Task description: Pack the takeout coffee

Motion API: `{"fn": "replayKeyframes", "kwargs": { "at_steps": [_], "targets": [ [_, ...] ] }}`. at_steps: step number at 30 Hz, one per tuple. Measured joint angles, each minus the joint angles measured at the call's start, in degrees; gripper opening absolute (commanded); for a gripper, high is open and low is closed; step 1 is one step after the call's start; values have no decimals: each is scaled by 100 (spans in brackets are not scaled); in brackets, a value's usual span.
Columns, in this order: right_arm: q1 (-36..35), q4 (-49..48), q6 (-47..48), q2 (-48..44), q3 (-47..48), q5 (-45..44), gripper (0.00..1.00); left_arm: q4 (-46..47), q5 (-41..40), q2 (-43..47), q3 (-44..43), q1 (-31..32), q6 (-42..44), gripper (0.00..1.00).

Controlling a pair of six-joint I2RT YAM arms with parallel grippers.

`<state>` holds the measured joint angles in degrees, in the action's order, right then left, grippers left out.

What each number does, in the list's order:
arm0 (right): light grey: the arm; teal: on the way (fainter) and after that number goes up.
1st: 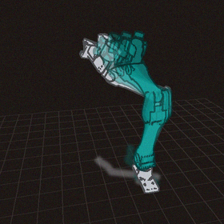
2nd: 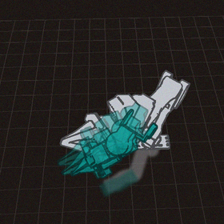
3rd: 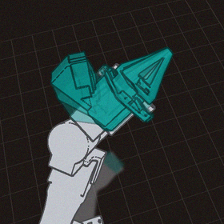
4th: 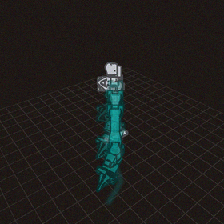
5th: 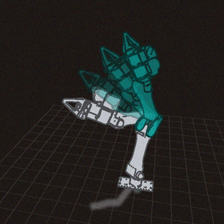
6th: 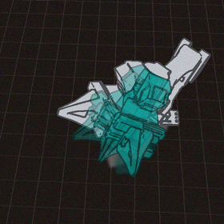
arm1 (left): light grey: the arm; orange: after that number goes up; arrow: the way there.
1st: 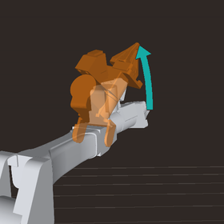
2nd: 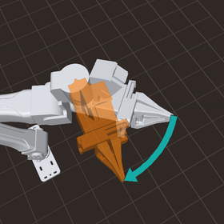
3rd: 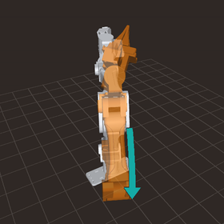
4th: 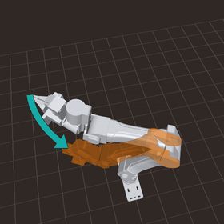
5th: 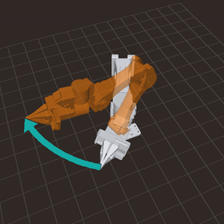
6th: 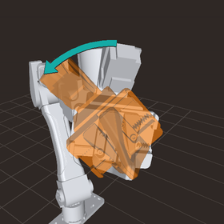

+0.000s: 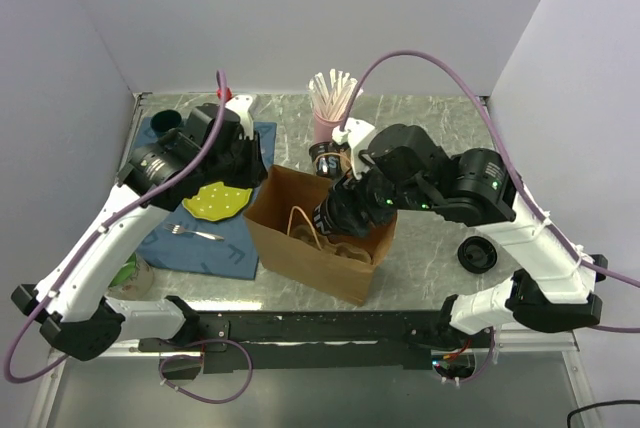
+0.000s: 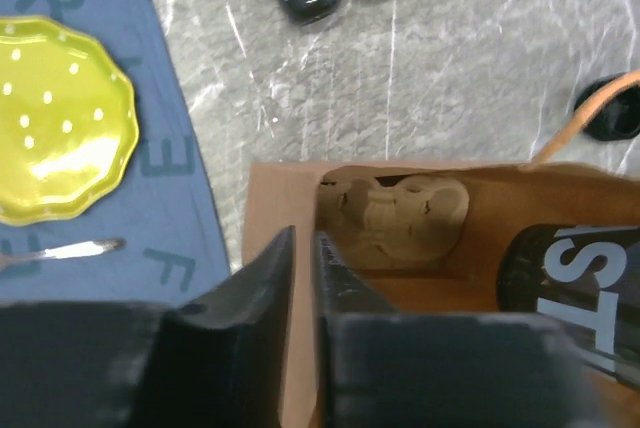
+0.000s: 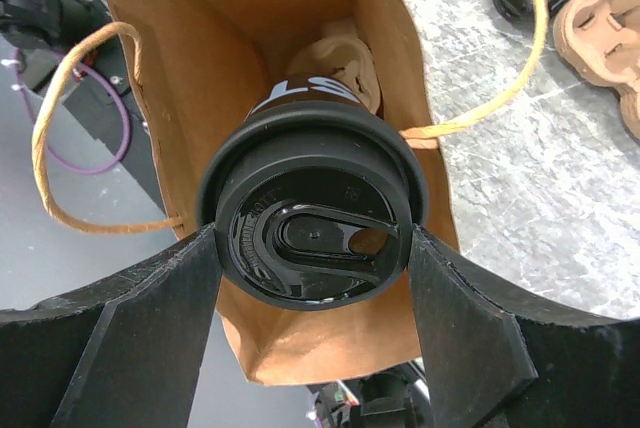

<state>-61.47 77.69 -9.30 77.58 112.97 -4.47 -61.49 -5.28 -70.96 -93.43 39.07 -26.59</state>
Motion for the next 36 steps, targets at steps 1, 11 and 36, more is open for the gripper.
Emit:
{"fn": "replayKeyframes", "kwargs": {
  "at_steps": [1,11,36],
  "targets": [
    [-35,9,-2,33,11,-72,45,48,48,-46,0,0,55,1],
    [2,2,319,227,42,-1274,44,407,507,-518,-671,-4,-229,1],
    [-157,-275,817,-846,-1646,-977,46,2496,1620,1198,1749,-11,-822,1]
  ]
}}
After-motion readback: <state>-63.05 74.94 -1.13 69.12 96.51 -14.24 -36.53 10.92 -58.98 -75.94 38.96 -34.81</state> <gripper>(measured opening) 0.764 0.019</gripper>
